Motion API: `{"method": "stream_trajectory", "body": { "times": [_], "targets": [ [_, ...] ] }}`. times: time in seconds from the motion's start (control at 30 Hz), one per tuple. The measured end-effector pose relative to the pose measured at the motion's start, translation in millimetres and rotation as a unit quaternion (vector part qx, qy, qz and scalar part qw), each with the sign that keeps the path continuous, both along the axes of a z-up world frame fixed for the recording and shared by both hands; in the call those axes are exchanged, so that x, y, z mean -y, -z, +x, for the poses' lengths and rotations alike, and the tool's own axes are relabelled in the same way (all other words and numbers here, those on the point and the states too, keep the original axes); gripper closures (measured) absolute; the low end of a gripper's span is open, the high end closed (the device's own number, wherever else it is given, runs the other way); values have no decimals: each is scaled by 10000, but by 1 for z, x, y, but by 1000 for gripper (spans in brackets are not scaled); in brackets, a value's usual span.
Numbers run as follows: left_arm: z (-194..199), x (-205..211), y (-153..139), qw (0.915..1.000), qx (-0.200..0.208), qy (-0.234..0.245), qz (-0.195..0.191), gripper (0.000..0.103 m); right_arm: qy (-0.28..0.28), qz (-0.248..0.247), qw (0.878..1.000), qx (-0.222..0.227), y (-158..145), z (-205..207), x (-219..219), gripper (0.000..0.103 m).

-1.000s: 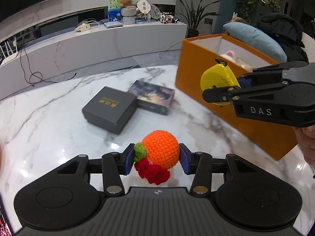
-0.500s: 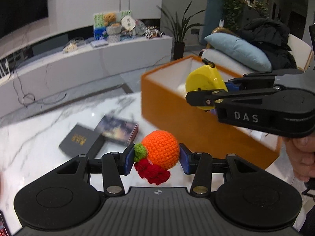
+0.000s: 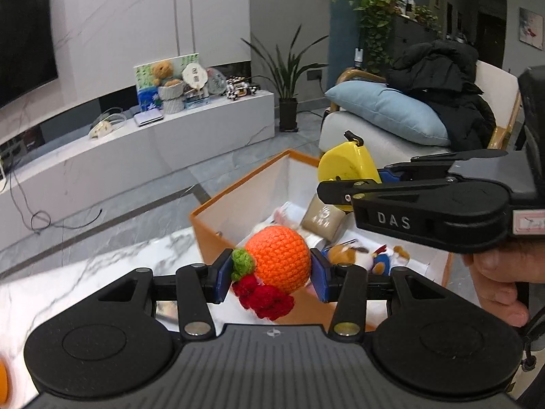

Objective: Organize objects
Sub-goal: 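Lift the crocheted fruit and tape measure and carry them over the orange box, then open both tools to drop the fruit and tape measure into the box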

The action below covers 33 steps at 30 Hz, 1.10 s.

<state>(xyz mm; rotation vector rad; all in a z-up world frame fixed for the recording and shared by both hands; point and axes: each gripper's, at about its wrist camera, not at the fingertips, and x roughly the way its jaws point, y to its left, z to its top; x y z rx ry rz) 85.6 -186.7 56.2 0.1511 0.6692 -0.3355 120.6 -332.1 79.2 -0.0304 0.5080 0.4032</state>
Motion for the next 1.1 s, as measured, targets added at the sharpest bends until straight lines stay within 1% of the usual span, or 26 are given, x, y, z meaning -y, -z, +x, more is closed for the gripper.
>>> {"method": "stream_trajectory", "body": {
  "times": [0.33,0.57,0.67,0.77,0.97,1.1],
  "targets": [
    [23,35,5,9997,-179,190,-16,49,311,219,9988,-296,-4,23,42,81],
    [31,55,15,9991,-265,319,18,49,500,329,9973,-435,-3,33,57,81],
    [38,61,22,9989,-341,305,73,49,420,243,9971,-580,3,39,56,81],
    [47,63,34,9982,-536,263,87,49,441,71,9963,-734,12,48,54,81],
    [55,68,57,9956,-856,302,224,49,441,-65,9931,-1086,30,64,56,81],
    [58,73,68,9943,-974,316,296,49,465,-163,9898,-1336,44,75,56,81]
  ]
}}
